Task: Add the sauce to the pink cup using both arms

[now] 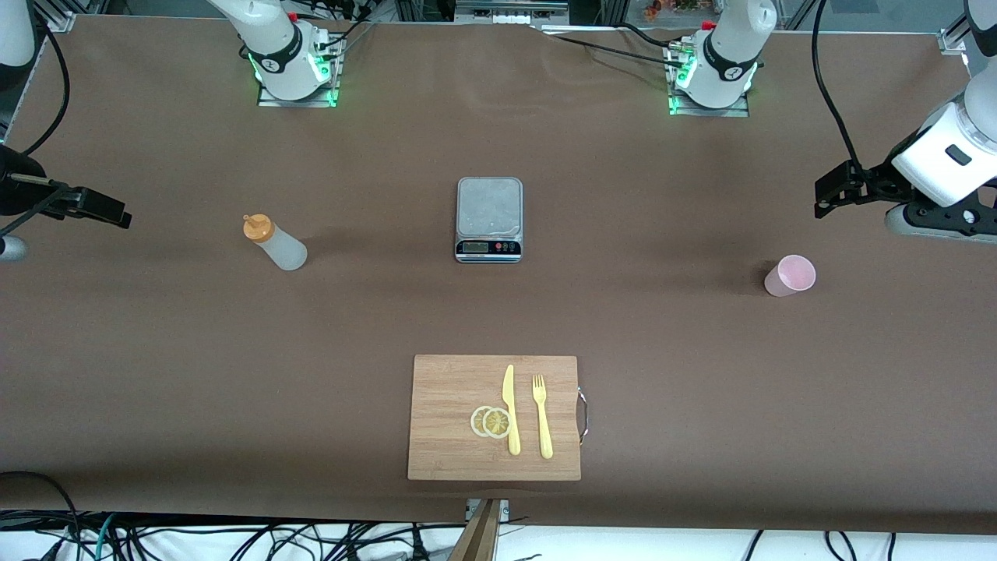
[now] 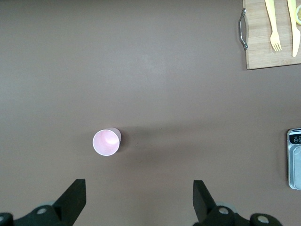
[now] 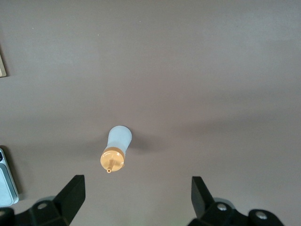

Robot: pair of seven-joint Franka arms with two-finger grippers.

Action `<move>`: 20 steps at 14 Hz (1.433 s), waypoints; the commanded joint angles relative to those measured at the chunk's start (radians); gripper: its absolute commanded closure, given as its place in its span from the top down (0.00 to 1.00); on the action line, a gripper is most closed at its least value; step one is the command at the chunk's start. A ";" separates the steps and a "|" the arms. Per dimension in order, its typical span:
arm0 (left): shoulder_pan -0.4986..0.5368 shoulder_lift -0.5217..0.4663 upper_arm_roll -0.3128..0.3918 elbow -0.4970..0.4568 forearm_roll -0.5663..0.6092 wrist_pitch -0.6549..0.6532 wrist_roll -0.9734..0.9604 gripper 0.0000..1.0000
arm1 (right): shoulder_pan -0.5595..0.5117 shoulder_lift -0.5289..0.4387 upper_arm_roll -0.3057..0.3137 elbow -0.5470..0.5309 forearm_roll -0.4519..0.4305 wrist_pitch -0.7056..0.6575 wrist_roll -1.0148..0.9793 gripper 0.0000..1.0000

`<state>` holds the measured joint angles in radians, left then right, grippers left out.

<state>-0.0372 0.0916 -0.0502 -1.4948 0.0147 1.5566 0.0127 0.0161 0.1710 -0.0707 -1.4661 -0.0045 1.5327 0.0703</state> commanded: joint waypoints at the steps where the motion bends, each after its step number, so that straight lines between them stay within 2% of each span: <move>1: -0.001 -0.006 0.003 -0.005 -0.013 -0.013 0.018 1.00 | -0.001 0.016 0.003 0.033 0.001 -0.008 0.014 1.00; 5: -0.003 -0.006 0.001 -0.005 -0.016 -0.013 -0.085 1.00 | 0.002 0.016 0.006 0.033 0.006 -0.009 0.011 1.00; 20: -0.003 -0.004 0.001 -0.027 -0.028 -0.009 -0.082 1.00 | 0.008 0.016 0.022 0.033 0.015 -0.008 0.011 1.00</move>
<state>-0.0376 0.0978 -0.0516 -1.5067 0.0087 1.5511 -0.0673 0.0279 0.1772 -0.0525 -1.4588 -0.0010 1.5327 0.0708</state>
